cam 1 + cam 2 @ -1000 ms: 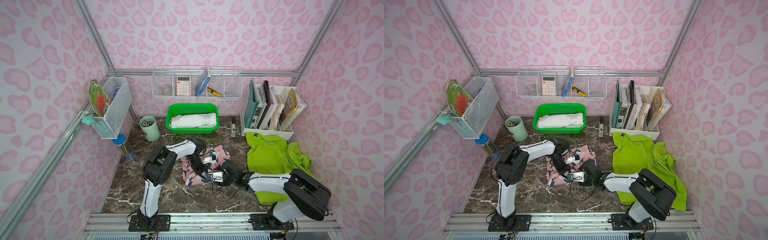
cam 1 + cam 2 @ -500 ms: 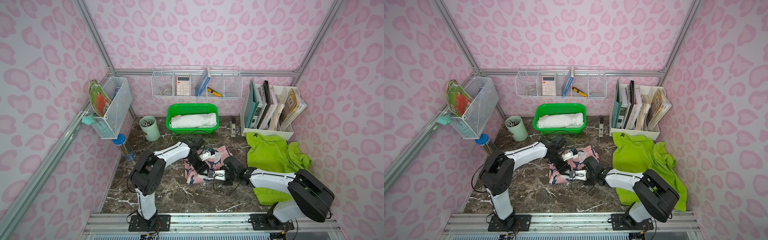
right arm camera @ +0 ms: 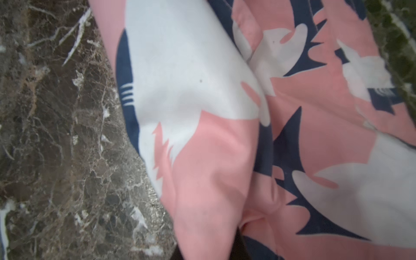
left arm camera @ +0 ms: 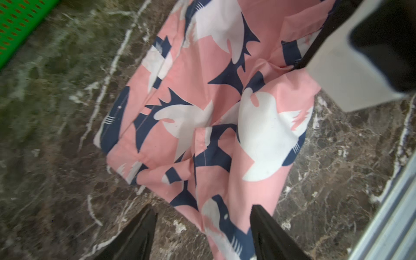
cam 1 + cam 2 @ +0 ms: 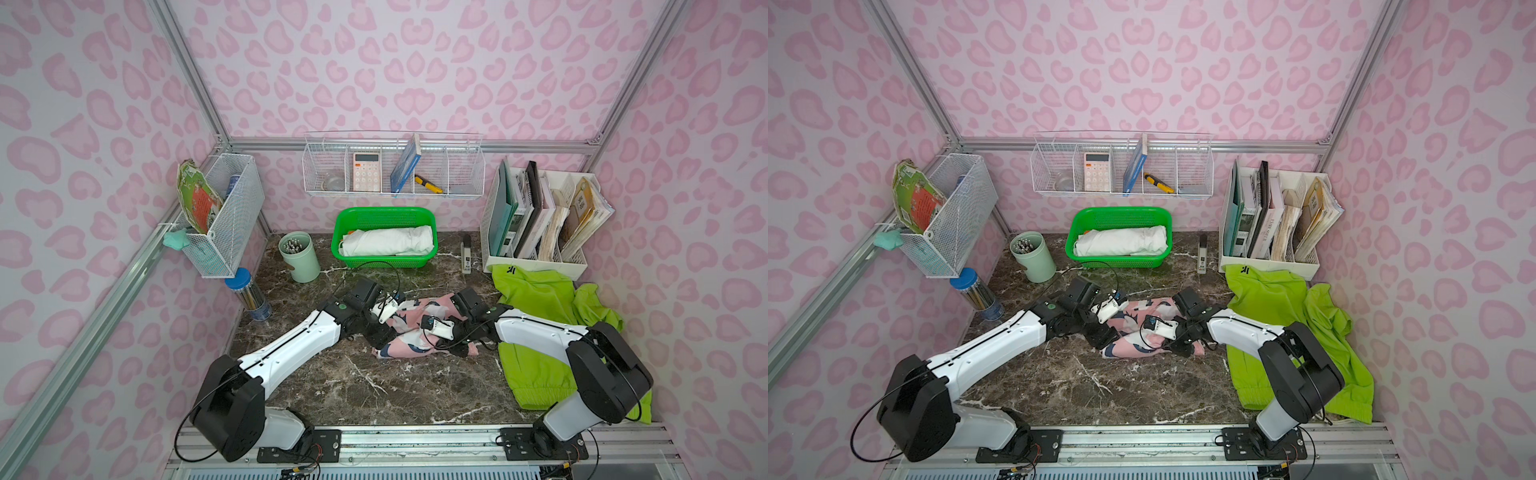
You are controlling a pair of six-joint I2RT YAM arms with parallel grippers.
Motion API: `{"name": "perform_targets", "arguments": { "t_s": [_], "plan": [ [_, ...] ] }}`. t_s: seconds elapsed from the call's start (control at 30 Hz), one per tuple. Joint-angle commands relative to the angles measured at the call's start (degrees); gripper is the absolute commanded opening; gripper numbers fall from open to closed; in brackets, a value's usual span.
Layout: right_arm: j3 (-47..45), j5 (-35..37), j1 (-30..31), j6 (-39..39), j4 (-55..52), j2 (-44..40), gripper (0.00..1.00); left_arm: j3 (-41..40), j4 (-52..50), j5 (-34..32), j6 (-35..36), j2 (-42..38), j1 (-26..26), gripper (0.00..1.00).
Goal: Roll up the shorts
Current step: Roll the shorts at the center of the board.
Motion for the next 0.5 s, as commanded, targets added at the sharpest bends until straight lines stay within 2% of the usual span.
{"name": "perform_targets", "arguments": {
  "t_s": [0.0,0.13,0.27,0.37,0.47],
  "plan": [
    [3.8,-5.3,-0.3,3.2,-9.5,3.9,0.0,-0.3,4.6,-4.7,2.0,-2.8,-0.3,0.72],
    [6.6,-7.4,-0.8,5.8,-10.8,7.6,0.0,-1.2,4.5,-7.4,6.2,-4.2,-3.1,0.72],
    [9.0,-9.9,-2.7,8.5,-12.1,10.5,0.0,-3.1,6.8,-11.6,9.2,-3.8,-8.1,0.72],
    [11.0,-12.1,-4.1,9.5,-14.2,13.3,0.0,-5.4,10.3,-15.7,12.2,-2.2,-13.0,0.72],
    [12.0,-13.6,-4.8,9.6,-15.0,15.1,0.0,-6.2,11.7,-17.0,13.1,0.1,-15.9,0.72]
  ]
}}
